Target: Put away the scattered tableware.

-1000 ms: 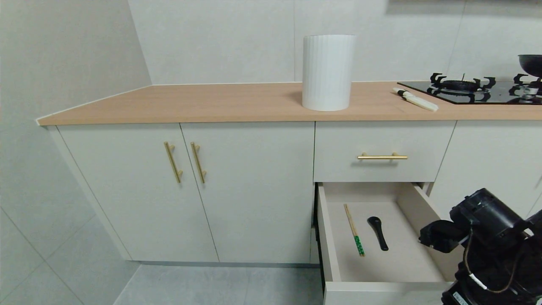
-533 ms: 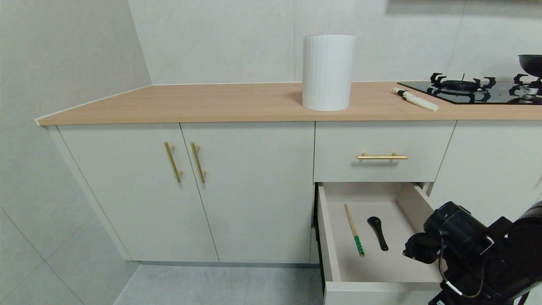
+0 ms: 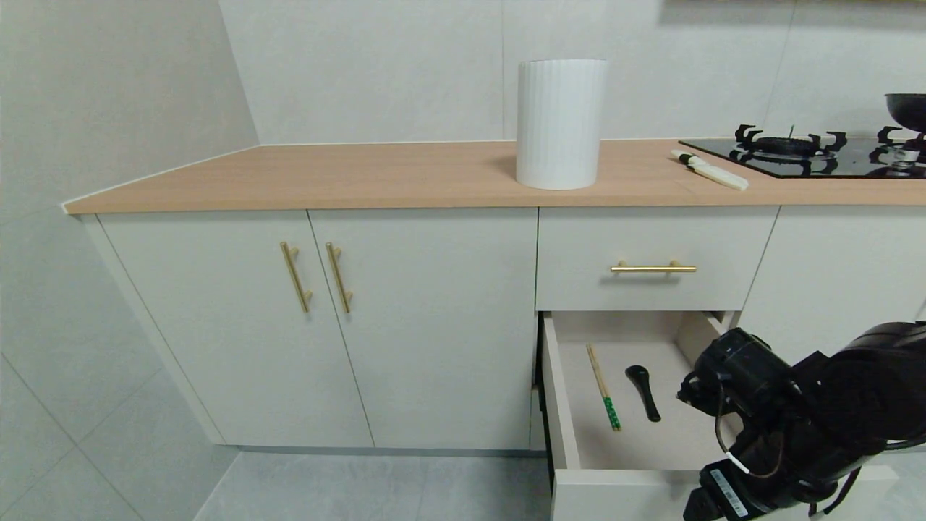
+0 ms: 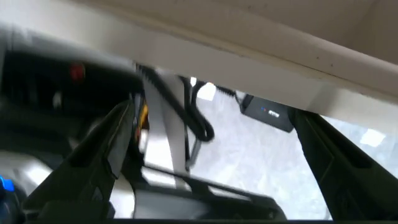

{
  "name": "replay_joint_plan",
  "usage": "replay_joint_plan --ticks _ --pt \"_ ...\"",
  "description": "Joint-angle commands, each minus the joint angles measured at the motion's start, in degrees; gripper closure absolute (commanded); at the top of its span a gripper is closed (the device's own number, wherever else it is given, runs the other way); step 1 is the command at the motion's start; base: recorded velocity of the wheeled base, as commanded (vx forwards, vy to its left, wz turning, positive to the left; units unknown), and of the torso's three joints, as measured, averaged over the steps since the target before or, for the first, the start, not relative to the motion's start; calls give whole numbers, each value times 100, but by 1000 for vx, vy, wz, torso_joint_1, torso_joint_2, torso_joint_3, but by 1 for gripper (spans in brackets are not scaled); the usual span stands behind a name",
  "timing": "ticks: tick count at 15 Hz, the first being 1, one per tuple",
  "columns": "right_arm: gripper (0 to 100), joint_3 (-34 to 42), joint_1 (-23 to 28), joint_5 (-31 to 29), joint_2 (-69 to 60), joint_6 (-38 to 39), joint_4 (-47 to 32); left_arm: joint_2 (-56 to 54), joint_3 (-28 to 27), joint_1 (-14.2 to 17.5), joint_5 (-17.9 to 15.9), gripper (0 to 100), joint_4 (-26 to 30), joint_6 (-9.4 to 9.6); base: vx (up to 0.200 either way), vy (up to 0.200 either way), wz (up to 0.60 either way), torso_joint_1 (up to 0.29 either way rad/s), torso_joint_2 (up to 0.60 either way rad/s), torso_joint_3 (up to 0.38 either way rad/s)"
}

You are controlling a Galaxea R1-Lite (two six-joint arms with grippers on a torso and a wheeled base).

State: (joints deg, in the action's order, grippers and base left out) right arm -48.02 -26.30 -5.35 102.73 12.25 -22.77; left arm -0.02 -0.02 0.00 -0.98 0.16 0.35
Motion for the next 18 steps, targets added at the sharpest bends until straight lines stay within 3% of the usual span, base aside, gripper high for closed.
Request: replay_joint_plan --ticks 1,9,18 --pt "0 -155 2 -186 300 181 150 2 2 0 1 0 -7 0 0 0 0 0 0 0" --pt "0 -595 107 -730 1039 374 1372 2 -6 0 1 0 2 0 0 0 0 0 0 0" --pt "0 -542 793 -783 1944 383 3745 2 2 0 1 0 2 0 0 0 0 0 0 0"
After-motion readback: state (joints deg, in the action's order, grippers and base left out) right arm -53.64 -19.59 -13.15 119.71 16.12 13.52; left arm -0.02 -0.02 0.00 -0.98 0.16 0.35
